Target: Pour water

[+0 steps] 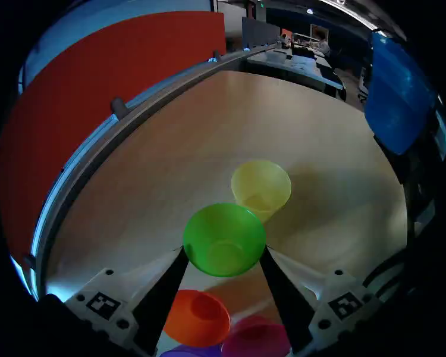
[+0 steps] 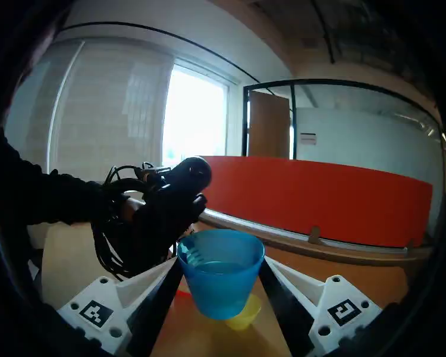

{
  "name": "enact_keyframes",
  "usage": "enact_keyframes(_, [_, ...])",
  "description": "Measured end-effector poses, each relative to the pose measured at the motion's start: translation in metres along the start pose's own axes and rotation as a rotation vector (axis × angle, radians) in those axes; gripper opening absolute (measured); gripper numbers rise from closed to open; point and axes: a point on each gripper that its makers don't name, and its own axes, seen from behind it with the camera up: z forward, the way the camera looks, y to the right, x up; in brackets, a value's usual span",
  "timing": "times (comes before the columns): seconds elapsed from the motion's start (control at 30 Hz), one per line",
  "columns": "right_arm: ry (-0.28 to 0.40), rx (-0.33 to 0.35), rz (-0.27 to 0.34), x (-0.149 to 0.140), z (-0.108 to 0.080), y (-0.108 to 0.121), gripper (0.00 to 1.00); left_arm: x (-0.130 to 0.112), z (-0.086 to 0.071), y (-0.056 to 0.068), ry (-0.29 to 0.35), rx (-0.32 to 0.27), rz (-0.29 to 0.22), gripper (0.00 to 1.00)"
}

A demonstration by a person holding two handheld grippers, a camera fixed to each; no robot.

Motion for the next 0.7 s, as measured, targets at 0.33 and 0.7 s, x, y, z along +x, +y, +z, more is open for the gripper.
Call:
enact_keyframes(0.33, [0.001,-0.006,0.0,0.0,-0.002,0.001,0.89,0.002,-0.007,-0.007,0.035,0.021,-0.011,0.85])
enact_keyframes(0.7, [0.002,-0.013,0.004,-0.001,-0.003,0.003,0.89,0.019,-0.025,-0.01,0.12,0.041,-0.039,0.85])
